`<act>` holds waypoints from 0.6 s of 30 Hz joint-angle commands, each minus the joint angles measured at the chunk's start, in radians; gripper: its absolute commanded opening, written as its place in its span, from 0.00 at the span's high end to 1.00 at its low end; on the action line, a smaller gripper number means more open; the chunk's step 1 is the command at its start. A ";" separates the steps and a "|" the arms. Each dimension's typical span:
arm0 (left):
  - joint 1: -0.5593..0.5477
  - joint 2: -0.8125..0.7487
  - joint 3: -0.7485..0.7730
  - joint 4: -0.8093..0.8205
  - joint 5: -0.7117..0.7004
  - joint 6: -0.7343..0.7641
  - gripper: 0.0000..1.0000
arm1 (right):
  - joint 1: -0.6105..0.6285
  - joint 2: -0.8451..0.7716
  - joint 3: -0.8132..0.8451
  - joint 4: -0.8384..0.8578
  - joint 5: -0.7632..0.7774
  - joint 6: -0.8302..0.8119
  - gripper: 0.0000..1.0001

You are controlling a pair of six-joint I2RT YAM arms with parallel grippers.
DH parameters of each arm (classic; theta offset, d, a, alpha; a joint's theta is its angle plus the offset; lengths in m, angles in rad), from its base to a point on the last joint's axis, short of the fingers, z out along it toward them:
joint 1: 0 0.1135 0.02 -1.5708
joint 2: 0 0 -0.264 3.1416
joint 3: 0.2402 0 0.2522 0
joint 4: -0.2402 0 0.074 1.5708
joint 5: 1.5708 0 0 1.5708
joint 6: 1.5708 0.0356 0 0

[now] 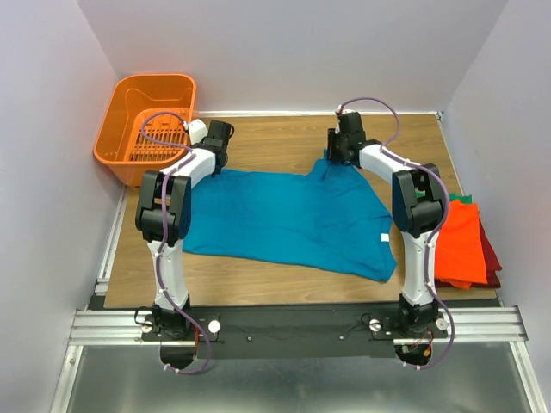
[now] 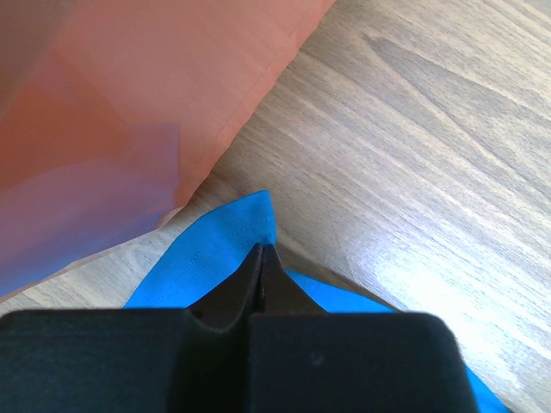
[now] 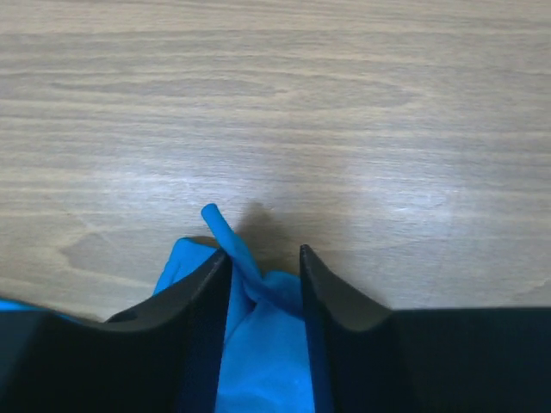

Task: Fold and stack the t-shirts
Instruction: Fold the tshirt

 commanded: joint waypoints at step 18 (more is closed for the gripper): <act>0.004 -0.031 -0.013 0.024 0.013 -0.053 1.00 | -0.004 -0.192 -0.098 -0.037 0.297 0.141 0.99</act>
